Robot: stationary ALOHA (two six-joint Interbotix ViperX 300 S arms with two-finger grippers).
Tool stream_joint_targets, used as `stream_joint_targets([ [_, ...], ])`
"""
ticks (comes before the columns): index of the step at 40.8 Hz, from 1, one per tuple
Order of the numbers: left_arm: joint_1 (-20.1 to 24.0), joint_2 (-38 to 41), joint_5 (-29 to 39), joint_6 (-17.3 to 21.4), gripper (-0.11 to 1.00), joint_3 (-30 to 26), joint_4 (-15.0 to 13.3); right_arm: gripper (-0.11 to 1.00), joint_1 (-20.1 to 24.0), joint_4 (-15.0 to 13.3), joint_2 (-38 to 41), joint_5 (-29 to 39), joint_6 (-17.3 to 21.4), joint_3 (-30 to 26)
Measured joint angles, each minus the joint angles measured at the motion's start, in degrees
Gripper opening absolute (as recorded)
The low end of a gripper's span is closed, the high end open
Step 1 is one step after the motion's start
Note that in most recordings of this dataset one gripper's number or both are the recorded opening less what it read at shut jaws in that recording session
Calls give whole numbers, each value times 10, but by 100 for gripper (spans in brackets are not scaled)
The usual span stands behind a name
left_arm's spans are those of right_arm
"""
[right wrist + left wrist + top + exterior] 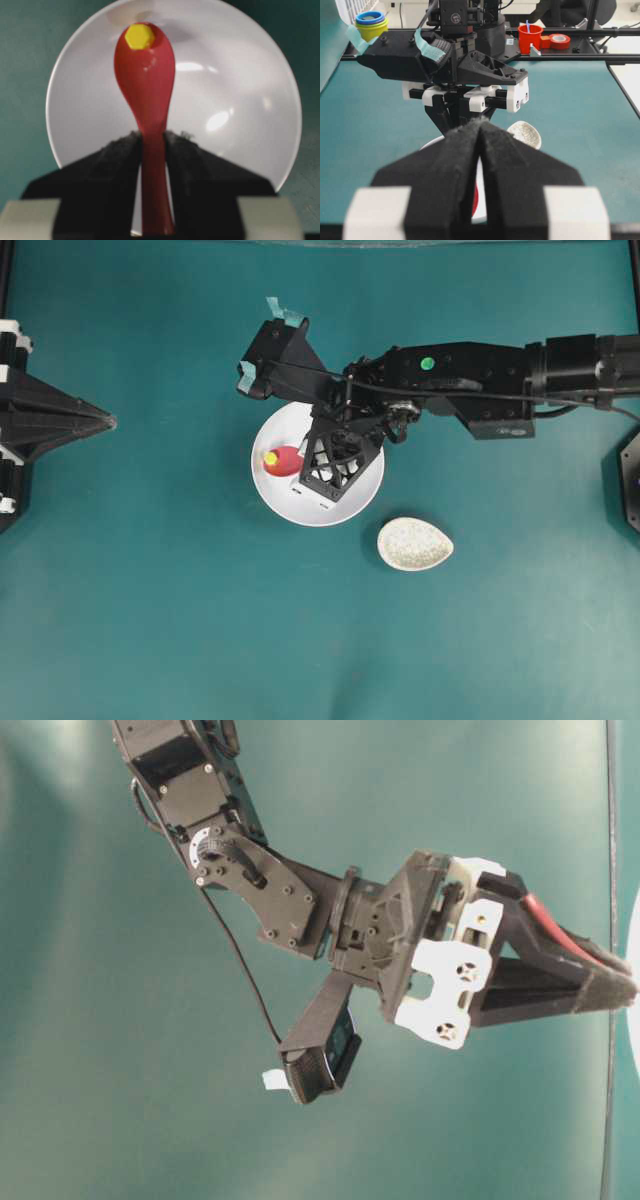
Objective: Scoop the yellow hexagonal prism block from the bowl with a spoon using the right arm.
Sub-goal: 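Lift the spoon carrying the yellow block up out of the bowl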
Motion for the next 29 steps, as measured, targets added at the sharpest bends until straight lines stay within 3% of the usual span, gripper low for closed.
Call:
stream_joint_targets([
  [29,0,-1,0,-1,-1,0,-1,23,-1,-5,-27,-26,0,0],
])
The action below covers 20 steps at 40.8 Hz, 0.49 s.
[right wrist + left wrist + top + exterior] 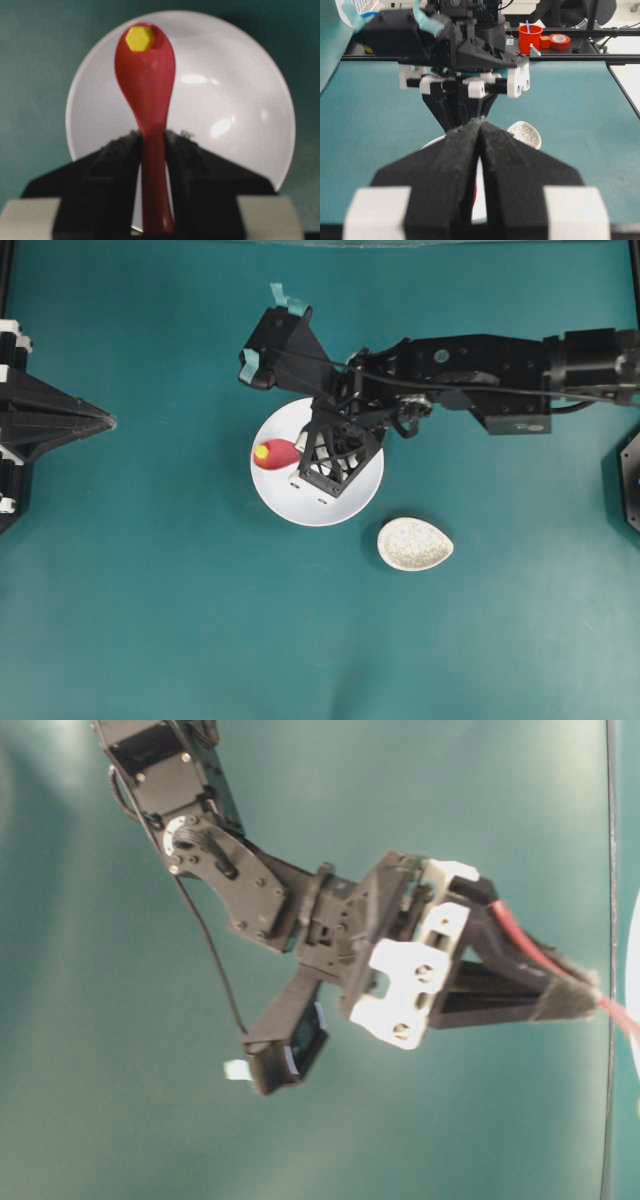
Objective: Scoop the yellow hexagonal prism block from the bowl with a spoon using the right arm.
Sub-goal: 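Lift the spoon carrying the yellow block up out of the bowl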
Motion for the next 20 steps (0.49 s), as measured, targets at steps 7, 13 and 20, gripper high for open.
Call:
stream_joint_targets([
  [7,0,1,0,1,-1,-1,1,23,0,-7,-25,-52,-2,11],
  [13,0,0,0,1,-1,0,1,23,1,-16,-44,-106,-12,39],
  [20,0,0,0,1,-1,0,0,23,2,-18,-64,-181,-40,71],
])
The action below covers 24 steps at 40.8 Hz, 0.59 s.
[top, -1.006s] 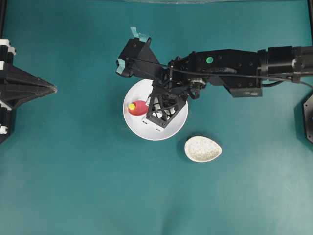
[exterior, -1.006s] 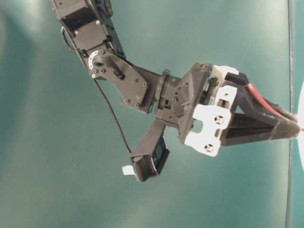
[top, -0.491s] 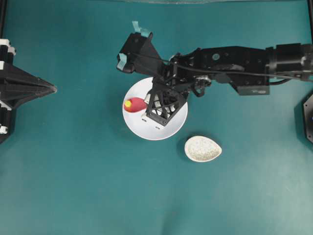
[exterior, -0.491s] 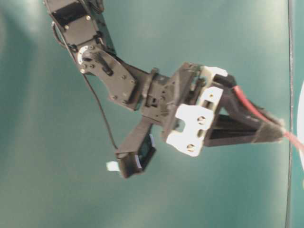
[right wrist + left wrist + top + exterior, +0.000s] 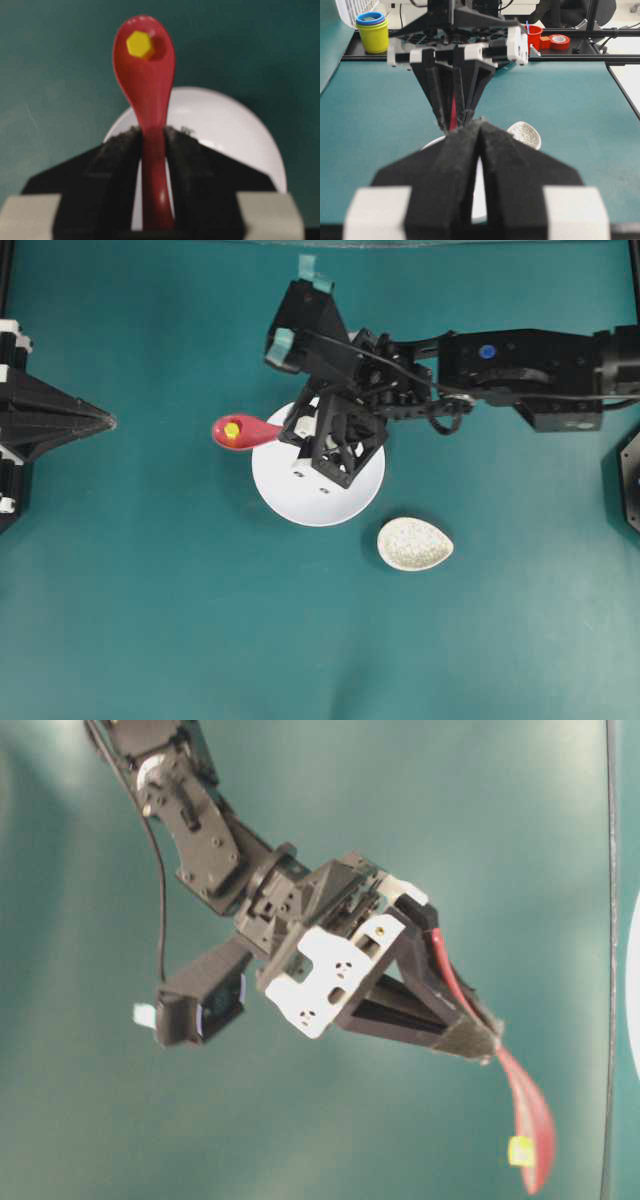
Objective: Scoop the yellow hexagonal prism block from the bowl with a spoon using the right arm.
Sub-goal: 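Lift the spoon carrying the yellow block up out of the bowl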
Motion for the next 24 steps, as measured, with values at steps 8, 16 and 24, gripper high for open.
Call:
stream_joint_targets([
  [8,0,0,0,0,-1,0,0,23,10,-6,-33,-104,-57,49],
  [16,0,1,0,0,-1,0,1,23,18,-7,-75,-195,-76,105],
  [24,0,1,-1,0,-1,0,0,23,17,-6,-112,-229,-73,145],
])
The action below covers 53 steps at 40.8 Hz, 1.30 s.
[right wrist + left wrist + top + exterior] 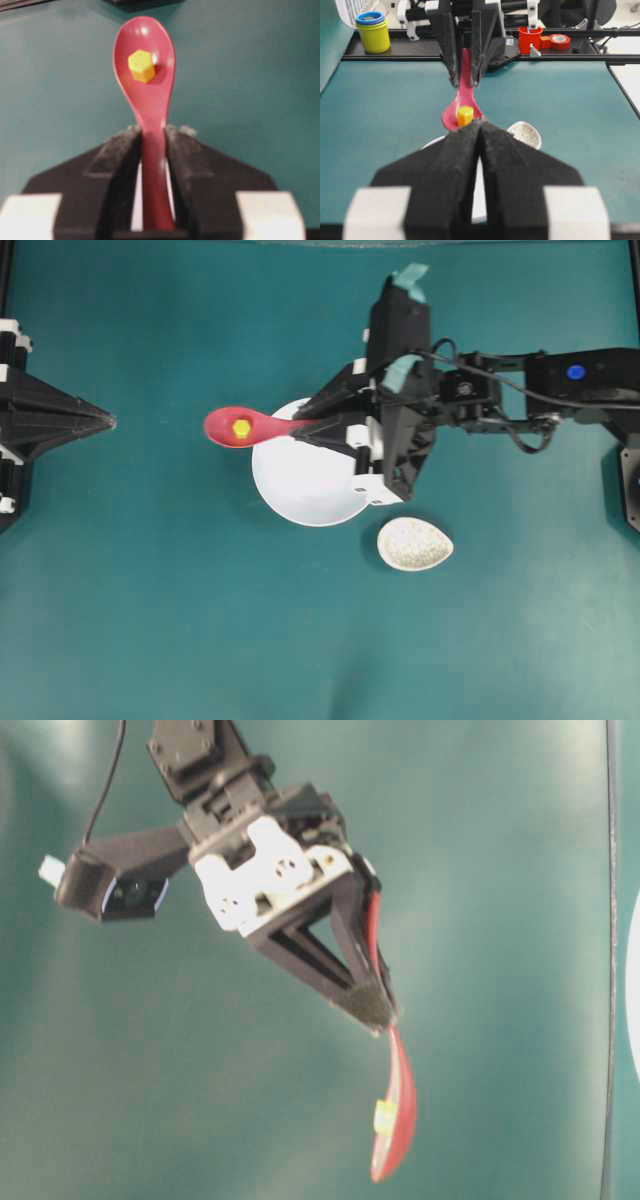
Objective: Scoop the yellow hexagonal prism block from the bowl with a spoon using the right arm.
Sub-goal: 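Lift the spoon carrying the yellow block up out of the bowl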
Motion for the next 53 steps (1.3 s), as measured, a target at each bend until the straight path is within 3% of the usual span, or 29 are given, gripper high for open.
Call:
stream_joint_targets([
  [21,0,-4,1,-2,-1,-1,0,23,0,18,-40,17,7,18],
  [38,0,-6,1,-3,-1,-1,0,23,-1,28,-69,55,69,18],
  [53,0,-4,0,0,-1,-1,0,23,-1,29,-119,81,70,38],
])
